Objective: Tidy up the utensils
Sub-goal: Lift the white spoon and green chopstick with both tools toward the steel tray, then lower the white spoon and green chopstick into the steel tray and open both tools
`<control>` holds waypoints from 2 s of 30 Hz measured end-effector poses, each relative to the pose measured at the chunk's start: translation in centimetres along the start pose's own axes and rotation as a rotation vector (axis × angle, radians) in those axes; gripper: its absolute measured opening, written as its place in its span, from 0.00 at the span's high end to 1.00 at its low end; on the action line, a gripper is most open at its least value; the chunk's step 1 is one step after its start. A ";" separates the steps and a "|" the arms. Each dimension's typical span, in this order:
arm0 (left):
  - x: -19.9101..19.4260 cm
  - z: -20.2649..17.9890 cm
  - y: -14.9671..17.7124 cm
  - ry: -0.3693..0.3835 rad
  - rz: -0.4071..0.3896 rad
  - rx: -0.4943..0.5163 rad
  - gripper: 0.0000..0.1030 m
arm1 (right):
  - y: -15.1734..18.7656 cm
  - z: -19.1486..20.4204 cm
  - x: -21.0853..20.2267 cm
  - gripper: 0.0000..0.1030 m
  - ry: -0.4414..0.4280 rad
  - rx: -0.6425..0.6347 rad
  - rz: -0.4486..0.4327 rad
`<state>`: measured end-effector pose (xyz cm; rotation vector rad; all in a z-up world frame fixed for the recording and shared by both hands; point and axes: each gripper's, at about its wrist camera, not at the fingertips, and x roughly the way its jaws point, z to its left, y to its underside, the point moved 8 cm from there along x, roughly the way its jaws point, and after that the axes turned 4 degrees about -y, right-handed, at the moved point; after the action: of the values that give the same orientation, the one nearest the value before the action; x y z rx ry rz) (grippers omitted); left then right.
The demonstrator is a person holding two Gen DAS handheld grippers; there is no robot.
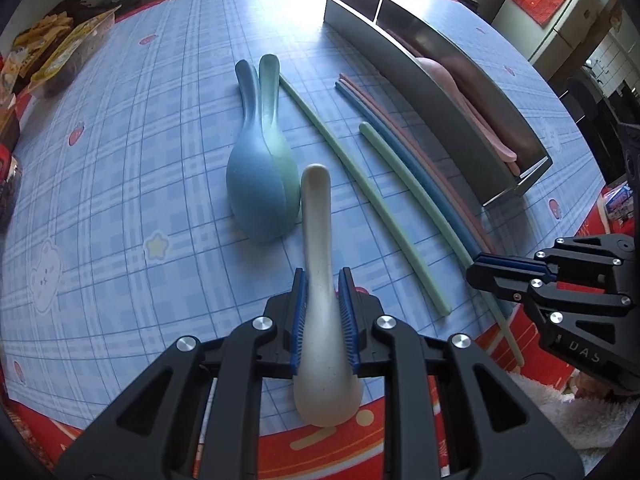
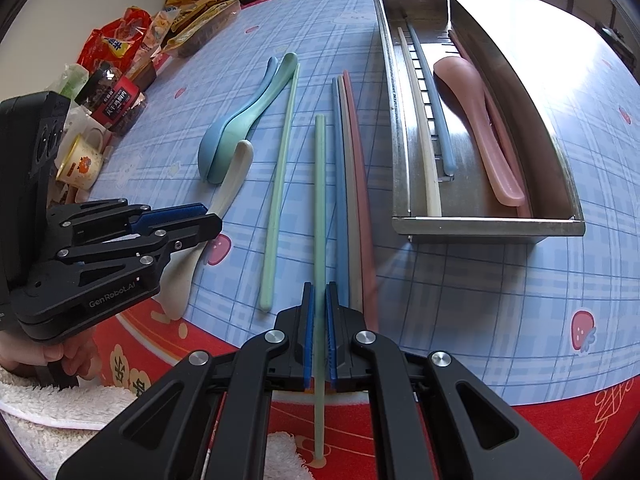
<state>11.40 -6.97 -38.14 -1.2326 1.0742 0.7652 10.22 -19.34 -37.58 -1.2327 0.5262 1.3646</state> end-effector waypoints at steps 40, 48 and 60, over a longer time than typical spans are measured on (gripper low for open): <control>-7.0 2.8 -1.3 0.239 -0.088 -0.255 0.83 | -4.3 -0.4 -5.5 0.94 -0.157 0.103 -0.203; -7.8 2.2 -2.9 0.257 -0.100 -0.253 0.83 | -5.5 -1.3 -7.1 0.94 -0.165 0.130 -0.259; -8.9 1.7 -5.0 0.268 -0.120 -0.241 0.83 | -8.0 -3.0 -10.3 0.94 -0.156 0.162 -0.363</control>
<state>13.29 -5.56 -28.04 -1.6257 1.1340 0.6630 16.26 -24.53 -26.85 -1.0217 0.2806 1.0767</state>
